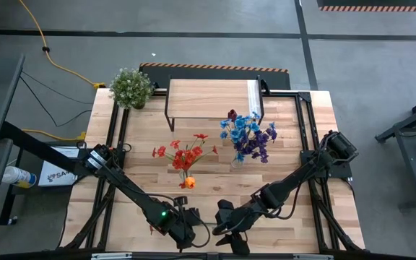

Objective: Pick and place flowers into a vace then onto a shelf
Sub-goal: Put the red flower into the left transparent vase

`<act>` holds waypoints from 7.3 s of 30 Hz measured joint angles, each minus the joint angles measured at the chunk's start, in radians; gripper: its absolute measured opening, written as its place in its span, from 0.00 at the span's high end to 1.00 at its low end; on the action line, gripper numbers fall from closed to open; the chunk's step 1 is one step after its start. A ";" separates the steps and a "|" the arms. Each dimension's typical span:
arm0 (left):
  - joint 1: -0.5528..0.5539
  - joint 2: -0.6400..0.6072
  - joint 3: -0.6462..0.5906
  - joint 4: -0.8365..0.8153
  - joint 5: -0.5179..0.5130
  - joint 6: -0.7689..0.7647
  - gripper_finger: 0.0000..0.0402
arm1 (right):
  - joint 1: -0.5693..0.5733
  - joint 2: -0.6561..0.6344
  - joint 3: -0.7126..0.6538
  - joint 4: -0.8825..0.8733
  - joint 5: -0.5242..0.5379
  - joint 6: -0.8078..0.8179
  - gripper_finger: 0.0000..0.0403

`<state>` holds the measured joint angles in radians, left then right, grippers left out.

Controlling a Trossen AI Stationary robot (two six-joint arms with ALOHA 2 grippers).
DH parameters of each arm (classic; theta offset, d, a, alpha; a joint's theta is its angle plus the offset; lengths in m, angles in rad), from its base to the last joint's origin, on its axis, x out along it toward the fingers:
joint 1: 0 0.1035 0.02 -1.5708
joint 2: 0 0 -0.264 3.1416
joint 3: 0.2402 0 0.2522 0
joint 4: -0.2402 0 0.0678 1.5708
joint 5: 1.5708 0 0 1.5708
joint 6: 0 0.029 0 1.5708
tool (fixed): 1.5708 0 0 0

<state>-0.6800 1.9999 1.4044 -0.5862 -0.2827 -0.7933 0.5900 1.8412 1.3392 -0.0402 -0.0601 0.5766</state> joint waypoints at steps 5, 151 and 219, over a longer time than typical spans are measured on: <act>0.000 0.000 0.000 0.009 0.010 -0.003 0.76 | 0.000 0.000 0.000 0.000 0.000 0.000 0.59; -0.057 0.049 0.952 -0.741 0.191 -0.225 0.90 | 0.000 -0.200 0.533 -0.686 0.154 -0.397 0.59; 0.120 0.098 0.948 -0.597 0.183 -0.091 0.90 | -0.020 -0.085 0.425 -0.748 0.121 -0.245 0.59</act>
<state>-0.5599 2.0975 2.3520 -1.1830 -0.1001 -0.8841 0.5701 1.7557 1.7641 -0.7883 0.0612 0.3321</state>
